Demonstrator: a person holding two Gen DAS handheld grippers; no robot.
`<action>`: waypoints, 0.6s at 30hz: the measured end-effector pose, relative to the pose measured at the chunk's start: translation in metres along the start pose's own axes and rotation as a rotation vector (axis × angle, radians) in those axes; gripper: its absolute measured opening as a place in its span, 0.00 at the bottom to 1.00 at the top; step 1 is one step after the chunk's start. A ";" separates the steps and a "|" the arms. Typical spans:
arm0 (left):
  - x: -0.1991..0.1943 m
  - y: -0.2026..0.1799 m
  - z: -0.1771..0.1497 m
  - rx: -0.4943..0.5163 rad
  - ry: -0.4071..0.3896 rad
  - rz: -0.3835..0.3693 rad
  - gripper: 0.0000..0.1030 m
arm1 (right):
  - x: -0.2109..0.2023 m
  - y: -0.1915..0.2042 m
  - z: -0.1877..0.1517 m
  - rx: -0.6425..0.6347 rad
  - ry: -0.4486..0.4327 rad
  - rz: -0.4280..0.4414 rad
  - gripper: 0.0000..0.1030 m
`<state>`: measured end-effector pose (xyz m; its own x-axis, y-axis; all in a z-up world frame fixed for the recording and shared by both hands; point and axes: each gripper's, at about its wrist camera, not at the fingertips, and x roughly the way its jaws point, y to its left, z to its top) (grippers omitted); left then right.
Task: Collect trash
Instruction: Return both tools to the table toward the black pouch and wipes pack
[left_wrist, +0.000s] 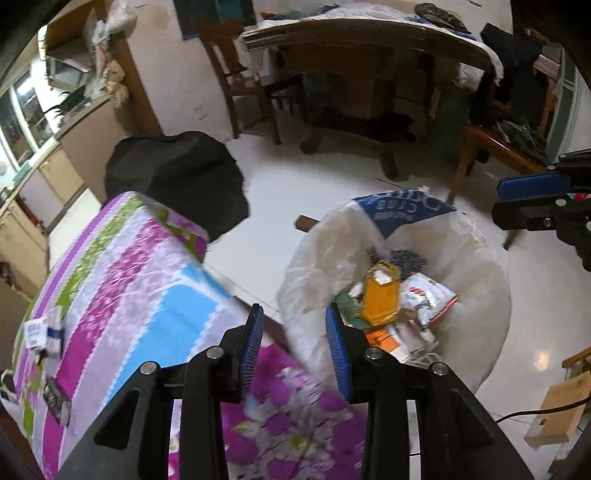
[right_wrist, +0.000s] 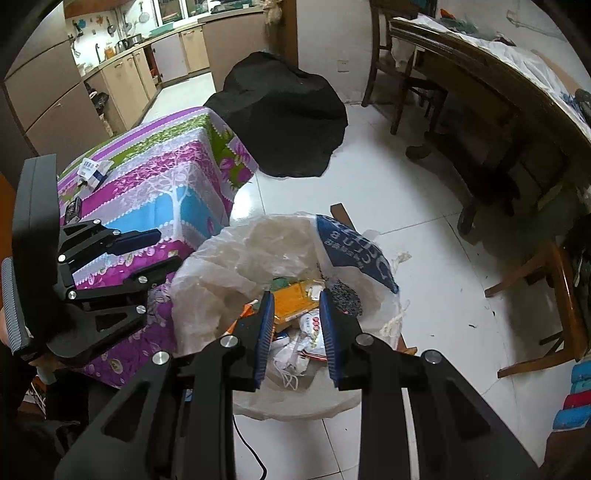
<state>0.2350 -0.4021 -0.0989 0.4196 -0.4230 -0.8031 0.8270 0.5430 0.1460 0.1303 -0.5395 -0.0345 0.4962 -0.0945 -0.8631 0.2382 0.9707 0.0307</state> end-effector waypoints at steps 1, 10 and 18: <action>-0.003 0.004 -0.003 -0.005 -0.004 0.013 0.35 | 0.001 0.004 0.001 -0.004 -0.002 0.004 0.23; -0.029 0.035 -0.032 -0.031 -0.043 0.121 0.37 | 0.015 0.046 0.012 -0.037 -0.022 0.060 0.23; -0.043 0.072 -0.056 -0.102 -0.049 0.178 0.42 | 0.030 0.090 0.024 -0.082 -0.027 0.111 0.23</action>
<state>0.2553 -0.3044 -0.0863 0.5753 -0.3480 -0.7403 0.6974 0.6815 0.2216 0.1869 -0.4600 -0.0460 0.5378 0.0095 -0.8430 0.1122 0.9902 0.0827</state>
